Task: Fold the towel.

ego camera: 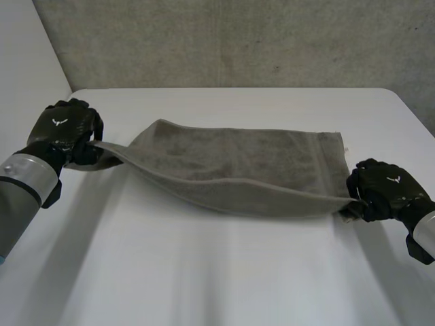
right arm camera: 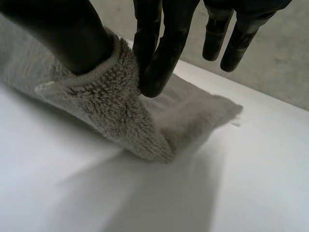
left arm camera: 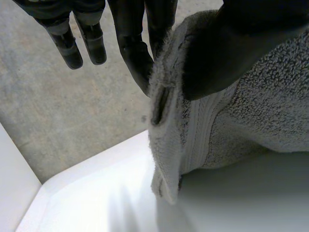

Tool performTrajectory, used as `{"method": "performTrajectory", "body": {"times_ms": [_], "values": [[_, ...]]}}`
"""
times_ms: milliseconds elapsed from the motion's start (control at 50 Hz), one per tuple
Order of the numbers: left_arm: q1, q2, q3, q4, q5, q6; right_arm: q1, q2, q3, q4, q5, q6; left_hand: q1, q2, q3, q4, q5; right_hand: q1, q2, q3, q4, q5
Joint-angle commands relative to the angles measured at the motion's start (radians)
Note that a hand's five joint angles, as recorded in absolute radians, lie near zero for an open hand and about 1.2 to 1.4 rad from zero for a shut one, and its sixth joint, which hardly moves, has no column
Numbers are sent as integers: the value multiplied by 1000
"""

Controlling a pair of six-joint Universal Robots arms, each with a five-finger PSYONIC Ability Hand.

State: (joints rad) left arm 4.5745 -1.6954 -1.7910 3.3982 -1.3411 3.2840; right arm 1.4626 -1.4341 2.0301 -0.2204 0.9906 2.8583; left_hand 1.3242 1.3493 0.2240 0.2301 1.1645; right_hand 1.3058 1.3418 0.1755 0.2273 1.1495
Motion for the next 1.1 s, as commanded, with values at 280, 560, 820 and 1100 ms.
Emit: {"method": "performTrajectory", "body": {"times_ms": [280,560,820,1100], "values": [[145,187,209,-307,212,6,-48,-131,-562,581,-109,-419,72,47,-49,-56,57,90,54,-1,-53,72],[23,-195,525,-79,206,8,272,251,-913,325,137,-633,72,47,-49,-56,57,90,54,-1,-53,72],[-48,-497,856,535,136,40,373,478,-1269,-329,298,-840,72,47,-49,-56,57,90,54,-1,-53,72],[-26,-353,707,550,127,-20,320,354,-1119,-42,223,-550,72,47,-49,-56,57,90,54,-1,-53,72]]}}
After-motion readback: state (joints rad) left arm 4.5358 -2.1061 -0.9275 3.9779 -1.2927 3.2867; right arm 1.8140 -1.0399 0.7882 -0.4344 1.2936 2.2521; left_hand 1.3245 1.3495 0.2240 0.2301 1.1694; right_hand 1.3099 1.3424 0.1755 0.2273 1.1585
